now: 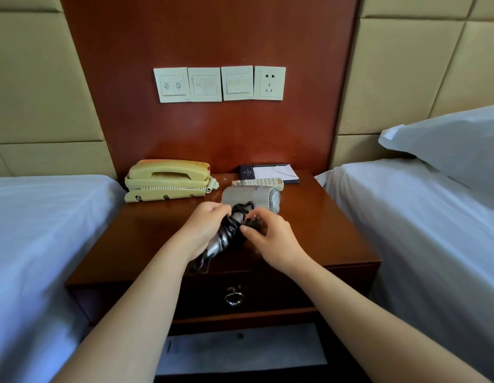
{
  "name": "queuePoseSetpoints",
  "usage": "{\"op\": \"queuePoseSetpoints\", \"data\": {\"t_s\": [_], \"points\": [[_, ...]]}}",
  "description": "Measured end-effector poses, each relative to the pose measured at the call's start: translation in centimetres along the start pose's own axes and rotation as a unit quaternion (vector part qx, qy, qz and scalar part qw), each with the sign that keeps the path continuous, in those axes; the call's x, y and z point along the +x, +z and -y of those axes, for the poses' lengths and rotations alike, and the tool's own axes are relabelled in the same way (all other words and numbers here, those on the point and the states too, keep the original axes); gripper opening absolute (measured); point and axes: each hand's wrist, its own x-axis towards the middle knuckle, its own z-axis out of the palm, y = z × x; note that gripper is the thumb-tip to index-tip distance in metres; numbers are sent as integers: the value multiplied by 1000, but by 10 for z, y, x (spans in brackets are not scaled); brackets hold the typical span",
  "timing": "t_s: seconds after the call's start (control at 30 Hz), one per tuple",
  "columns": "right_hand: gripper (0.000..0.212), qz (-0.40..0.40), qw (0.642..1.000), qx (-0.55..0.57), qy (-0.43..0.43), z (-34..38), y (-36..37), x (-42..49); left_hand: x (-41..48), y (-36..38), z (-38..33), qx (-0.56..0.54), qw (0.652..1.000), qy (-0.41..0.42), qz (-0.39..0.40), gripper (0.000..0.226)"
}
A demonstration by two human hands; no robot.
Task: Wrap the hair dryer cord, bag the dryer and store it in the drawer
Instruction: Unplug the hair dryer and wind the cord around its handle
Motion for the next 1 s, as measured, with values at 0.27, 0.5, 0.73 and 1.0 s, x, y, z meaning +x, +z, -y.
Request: {"op": "queuePoseSetpoints", "data": {"t_s": [0.27, 0.5, 0.73, 1.0], "points": [[16, -70, 995, 65, 17, 5, -13, 3, -8, 5, -4, 34, 998, 58, 16, 23], [20, -35, 977, -208, -19, 5, -14, 2, -19, 3, -4, 73, 994, 82, 10, 33], [22, 13, 975, -217, 36, 4, -20, 8, -23, 21, 4, 3, 998, 67, 5, 31], [20, -89, 996, 0, 17, 2, 7, 0, -12, 10, -12, -110, 983, -86, -115, 16]]}}
